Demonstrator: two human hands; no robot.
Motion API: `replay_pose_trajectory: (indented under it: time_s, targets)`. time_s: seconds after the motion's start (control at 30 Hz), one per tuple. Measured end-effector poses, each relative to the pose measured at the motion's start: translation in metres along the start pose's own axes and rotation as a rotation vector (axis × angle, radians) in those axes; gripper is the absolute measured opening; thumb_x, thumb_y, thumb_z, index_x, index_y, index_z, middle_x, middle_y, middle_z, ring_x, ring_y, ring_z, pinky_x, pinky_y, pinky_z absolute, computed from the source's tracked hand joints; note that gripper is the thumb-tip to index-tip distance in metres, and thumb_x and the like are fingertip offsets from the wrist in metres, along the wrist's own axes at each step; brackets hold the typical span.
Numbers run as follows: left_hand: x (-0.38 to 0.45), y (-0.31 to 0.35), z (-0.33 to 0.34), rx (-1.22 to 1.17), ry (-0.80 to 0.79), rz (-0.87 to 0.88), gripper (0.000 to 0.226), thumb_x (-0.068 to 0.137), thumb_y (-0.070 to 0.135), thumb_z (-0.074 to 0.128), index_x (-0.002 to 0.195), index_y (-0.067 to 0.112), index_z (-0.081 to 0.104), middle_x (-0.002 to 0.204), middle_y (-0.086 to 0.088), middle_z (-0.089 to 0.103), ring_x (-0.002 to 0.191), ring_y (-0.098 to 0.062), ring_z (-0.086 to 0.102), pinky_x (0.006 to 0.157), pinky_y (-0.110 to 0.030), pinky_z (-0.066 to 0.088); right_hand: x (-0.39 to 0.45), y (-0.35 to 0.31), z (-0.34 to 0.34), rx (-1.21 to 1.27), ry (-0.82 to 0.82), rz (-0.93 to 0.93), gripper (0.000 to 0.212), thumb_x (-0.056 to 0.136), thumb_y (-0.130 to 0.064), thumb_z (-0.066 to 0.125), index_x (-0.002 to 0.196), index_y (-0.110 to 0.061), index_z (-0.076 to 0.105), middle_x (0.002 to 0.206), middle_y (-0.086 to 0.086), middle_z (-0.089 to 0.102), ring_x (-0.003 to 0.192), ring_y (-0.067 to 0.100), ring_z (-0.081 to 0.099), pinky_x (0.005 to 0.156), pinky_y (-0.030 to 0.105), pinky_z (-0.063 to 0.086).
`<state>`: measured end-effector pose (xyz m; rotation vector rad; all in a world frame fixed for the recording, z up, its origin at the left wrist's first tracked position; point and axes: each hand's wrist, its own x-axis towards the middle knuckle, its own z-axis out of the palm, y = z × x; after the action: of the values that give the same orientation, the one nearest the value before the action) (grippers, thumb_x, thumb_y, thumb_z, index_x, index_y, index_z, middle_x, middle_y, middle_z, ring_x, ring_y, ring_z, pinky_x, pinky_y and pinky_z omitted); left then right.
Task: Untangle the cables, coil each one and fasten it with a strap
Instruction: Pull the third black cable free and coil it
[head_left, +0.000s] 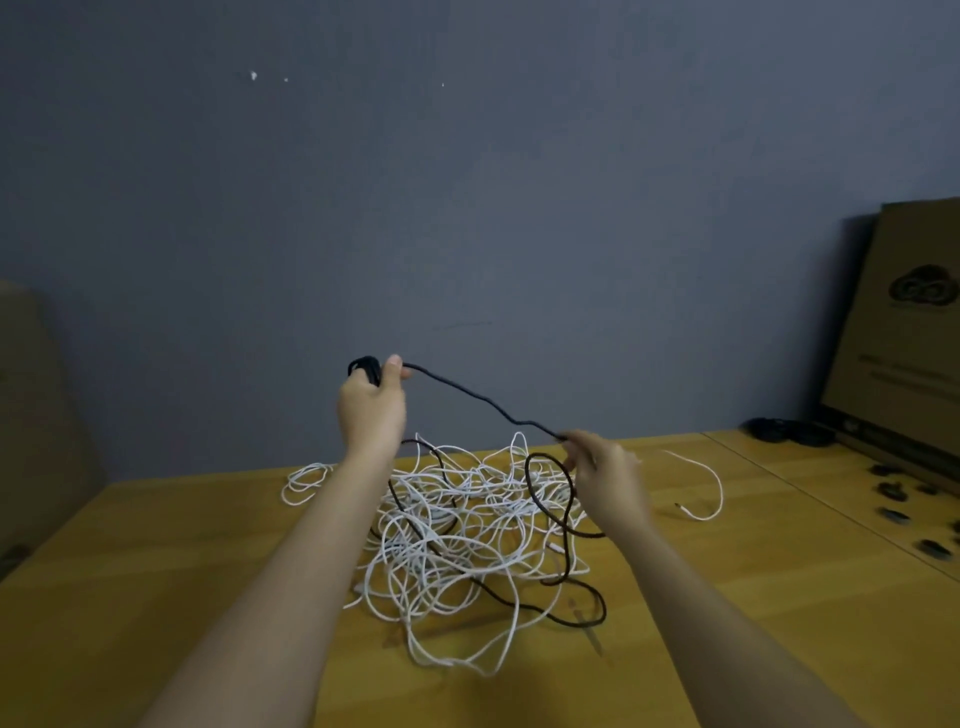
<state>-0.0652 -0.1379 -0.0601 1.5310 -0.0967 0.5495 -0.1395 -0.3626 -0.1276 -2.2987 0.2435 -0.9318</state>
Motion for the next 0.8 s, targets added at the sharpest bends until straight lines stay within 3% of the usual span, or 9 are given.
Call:
replay_pose_trajectory:
  time_s: [0.1,0.23,0.43,0.5,0.53,0.6,0.63,0.7,0.8]
  targets:
    - [-0.007,0.002,0.004,-0.055,-0.052,0.006,0.026,0.099,0.032,0.048,0.084,0.017,0.064,0.056,0.005,0.044,0.038,-0.004,0.038,0.043,-0.021,0.033,0.000,0.000,0.001,0.038,-0.089,0.089,0.021,0.099,-0.025,0.049,0.101,-0.017,0.069,0.077,0.000,0.068,0.057,0.015,0.056,0.051,0.028,0.041]
    - [-0.013,0.008,0.006,-0.088,-0.155,0.020,0.028,0.100,0.035,0.045,0.083,0.021,0.062,0.055,0.004,0.041,0.040,-0.008,0.034,0.043,-0.022,0.029,0.000,-0.007,-0.004,0.038,-0.130,0.112,0.024,0.099,-0.035,0.048,0.085,-0.018,0.059,0.072,-0.002,0.062,0.060,0.012,0.054,0.053,0.028,0.039]
    - [-0.009,0.028,0.006,-0.070,-0.267,0.088,0.035,0.099,0.042,0.044,0.079,0.016,0.057,0.051,0.006,0.042,0.040,-0.008,0.036,0.045,-0.024,0.030,0.034,-0.063,-0.031,0.619,0.332,0.060,0.016,0.101,-0.027,0.044,0.088,-0.025,0.054,0.083,-0.007,0.060,0.074,0.004,0.054,0.066,0.021,0.041]
    - [-0.007,0.038,0.008,-0.058,-0.284,0.111,0.036,0.098,0.043,0.045,0.077,0.016,0.055,0.051,0.006,0.043,0.040,-0.008,0.037,0.045,-0.024,0.031,0.049,-0.081,-0.038,0.496,0.210,0.021,0.016,0.102,-0.026,0.038,0.097,-0.022,0.052,0.094,-0.003,0.061,0.089,0.015,0.056,0.075,0.029,0.045]
    - [-0.006,0.042,0.009,-0.043,-0.288,0.128,0.036,0.098,0.043,0.046,0.075,0.016,0.055,0.051,0.007,0.044,0.039,-0.006,0.037,0.045,-0.023,0.031,0.055,-0.087,-0.040,0.225,0.070,-0.017,0.016,0.102,-0.022,0.036,0.107,-0.021,0.051,0.106,-0.001,0.061,0.102,0.022,0.054,0.084,0.036,0.044]
    - [-0.004,0.048,0.012,0.008,-0.301,0.181,0.036,0.097,0.043,0.047,0.072,0.018,0.055,0.052,0.007,0.046,0.037,-0.004,0.038,0.044,-0.021,0.032,0.058,-0.099,-0.037,-0.276,-0.185,-0.131,0.041,0.095,-0.010,0.037,0.133,-0.024,0.041,0.134,0.002,0.048,0.126,0.028,0.036,0.102,0.045,0.030]
    - [-0.003,0.050,0.014,0.047,-0.312,0.210,0.037,0.097,0.043,0.048,0.070,0.019,0.055,0.053,0.007,0.047,0.038,-0.004,0.040,0.046,-0.023,0.033,0.055,-0.105,-0.034,-0.333,-0.245,-0.194,0.057,0.088,-0.005,0.040,0.141,-0.026,0.034,0.143,0.001,0.039,0.134,0.025,0.026,0.108,0.046,0.021]
    - [0.001,0.051,0.018,0.167,-0.326,0.269,0.038,0.095,0.046,0.048,0.068,0.020,0.055,0.057,0.005,0.052,0.047,-0.010,0.047,0.051,-0.028,0.036,0.042,-0.117,-0.024,-0.177,-0.283,-0.297,0.069,0.080,-0.002,0.044,0.143,-0.029,0.033,0.148,-0.003,0.033,0.138,0.016,0.017,0.113,0.042,0.010]
    - [0.006,0.044,0.018,0.302,-0.279,0.336,0.042,0.094,0.052,0.045,0.072,0.019,0.056,0.060,0.002,0.052,0.054,-0.017,0.051,0.051,-0.033,0.037,0.017,-0.122,-0.016,0.397,-0.382,-0.252,0.049,0.088,-0.007,0.040,0.127,-0.035,0.051,0.121,-0.007,0.063,0.121,0.005,0.048,0.109,0.038,0.035]
